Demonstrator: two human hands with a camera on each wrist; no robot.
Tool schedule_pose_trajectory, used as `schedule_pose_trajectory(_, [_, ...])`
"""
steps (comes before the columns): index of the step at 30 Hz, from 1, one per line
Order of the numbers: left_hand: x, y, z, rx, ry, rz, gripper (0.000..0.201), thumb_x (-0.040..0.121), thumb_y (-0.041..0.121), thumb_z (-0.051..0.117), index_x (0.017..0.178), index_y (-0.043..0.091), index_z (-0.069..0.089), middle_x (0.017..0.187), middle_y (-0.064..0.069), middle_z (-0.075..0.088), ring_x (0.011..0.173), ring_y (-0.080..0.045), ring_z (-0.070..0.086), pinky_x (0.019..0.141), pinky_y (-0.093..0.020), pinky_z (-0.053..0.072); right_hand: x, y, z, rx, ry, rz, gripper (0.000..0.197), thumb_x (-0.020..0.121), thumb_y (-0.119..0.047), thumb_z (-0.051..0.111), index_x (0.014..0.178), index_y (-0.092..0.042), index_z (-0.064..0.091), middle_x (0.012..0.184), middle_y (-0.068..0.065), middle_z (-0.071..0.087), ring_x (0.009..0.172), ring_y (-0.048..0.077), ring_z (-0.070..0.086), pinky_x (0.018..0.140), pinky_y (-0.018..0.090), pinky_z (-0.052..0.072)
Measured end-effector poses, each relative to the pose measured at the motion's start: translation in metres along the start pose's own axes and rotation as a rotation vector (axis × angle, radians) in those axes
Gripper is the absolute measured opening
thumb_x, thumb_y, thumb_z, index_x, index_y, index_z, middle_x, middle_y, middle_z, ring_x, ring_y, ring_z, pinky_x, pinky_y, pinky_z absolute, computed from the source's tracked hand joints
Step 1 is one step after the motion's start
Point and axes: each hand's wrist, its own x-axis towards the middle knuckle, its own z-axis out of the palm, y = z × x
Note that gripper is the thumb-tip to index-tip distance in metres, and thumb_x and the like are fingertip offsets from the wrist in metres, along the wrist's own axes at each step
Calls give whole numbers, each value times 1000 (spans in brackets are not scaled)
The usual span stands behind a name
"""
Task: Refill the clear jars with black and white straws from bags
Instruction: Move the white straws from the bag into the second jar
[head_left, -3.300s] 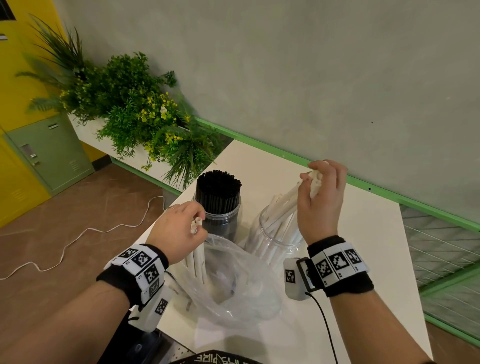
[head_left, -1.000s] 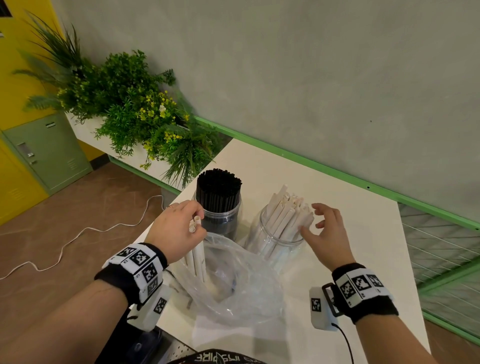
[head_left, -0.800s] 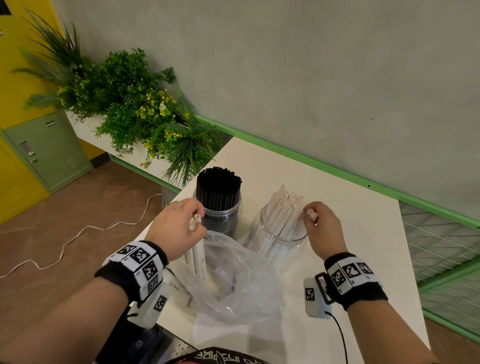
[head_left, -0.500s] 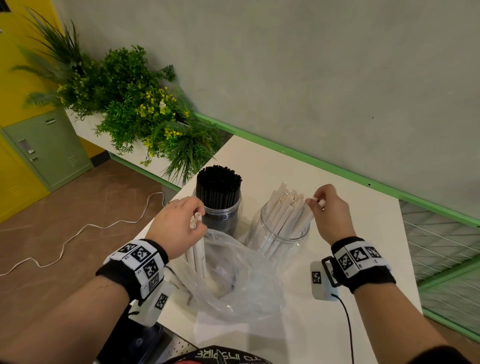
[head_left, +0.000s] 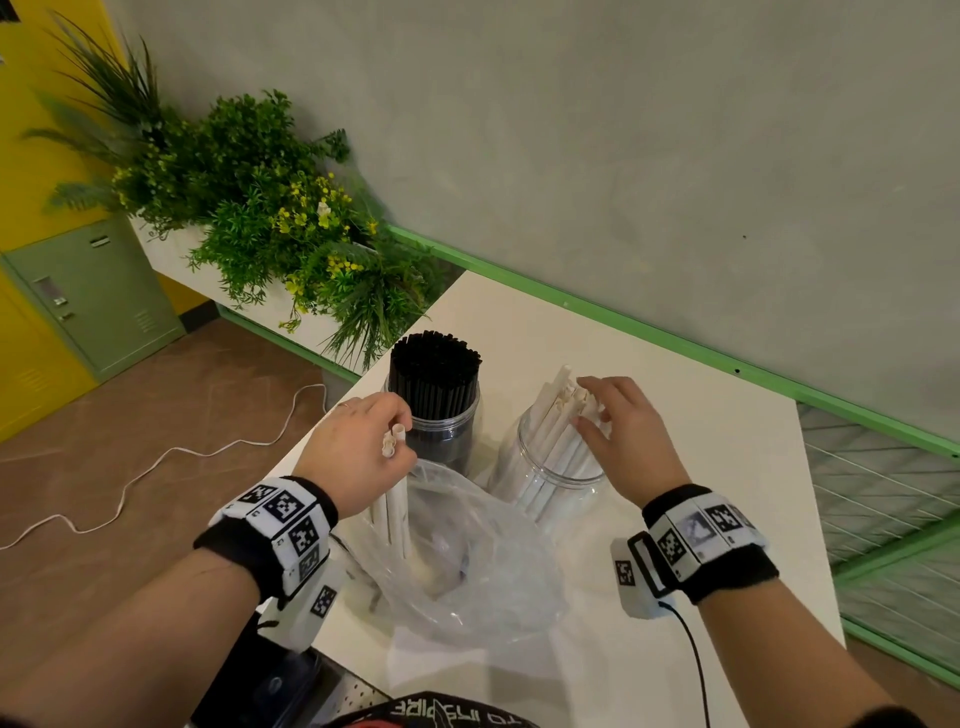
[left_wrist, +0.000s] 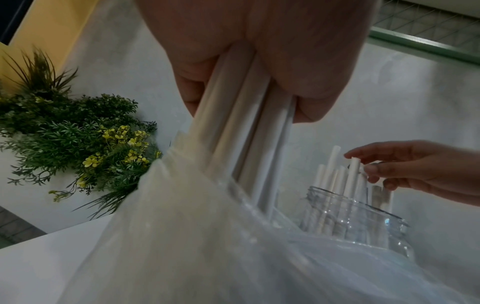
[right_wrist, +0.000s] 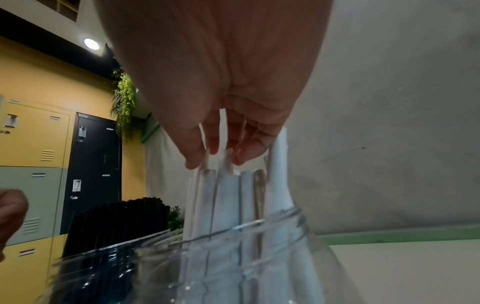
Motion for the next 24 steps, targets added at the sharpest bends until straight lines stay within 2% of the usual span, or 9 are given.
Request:
schedule_pose_trajectory(3, [1,2,1,-11,1,3,19,70,28,44,87,22,50,83,10,52,78,-15,44,68,-25,23,5,-9,6,49,-35,-2,25,89,-17,66,114,-15,63,95,-4,51,76,10,52,74,20,42])
schedule_pose_trajectory(5, [0,2,2,-8,-1,6,19,70,28,44,87,22,50,83,10,51,78,-15,44,68,-25,23,8,-14,9,97,-53,5,19,88,-15,66,106,-15,64,88,-5,49,73,4,50,69,13,37])
schedule_pose_trajectory(7, [0,1,1,-8,-2,5,18,70,29,44,87,23,49,83,11,51,77,-15,43,68,-25,22,10,-20,12,147,-45,30,12,87,-13,65,98,-16,64,83,-3,53,74,6,51,68,13,35])
schedule_pose_trajectory(10, [0,1,1,-9,-4,2,18,70,29,44,87,23,49,83,12,49,77,-14,42,67,-24,21,15,-27,12,250,48,61,7,89,-10,60,93,-16,61,81,-5,57,70,6,50,68,17,39])
schedule_pose_trajectory(12, [0,1,1,-11,1,9,18,70,28,45,87,21,50,82,11,50,77,-15,43,67,-24,21,18,-28,13,273,85,74,8,90,-11,57,96,-15,61,82,-6,57,67,6,50,66,19,40])
schedule_pose_trajectory(16, [0,2,1,-6,2,10,19,70,27,45,87,20,51,82,9,52,78,-17,44,67,-24,22,16,-21,16,138,-56,81,19,93,-10,52,109,-15,60,80,-8,53,73,14,50,68,25,36])
schedule_pose_trajectory(19, [1,2,1,-19,6,5,19,70,27,45,86,20,51,82,9,52,78,-17,45,68,-25,24,11,-16,19,109,-7,38,25,95,-13,53,118,-17,62,87,-4,53,71,10,50,70,21,36])
schedule_pose_trajectory(21, [1,2,1,-17,4,5,19,70,27,45,87,20,51,82,9,52,78,-17,45,68,-25,23,6,-14,20,114,44,-14,26,96,-19,56,121,-18,63,90,-7,49,70,7,50,72,19,40])
schedule_pose_trajectory(24, [2,2,1,-11,1,3,20,70,27,44,87,20,51,82,9,52,78,-17,44,68,-25,23,-1,-12,24,37,-23,-66,35,91,-26,64,125,-18,61,99,-5,46,77,10,50,77,27,47])
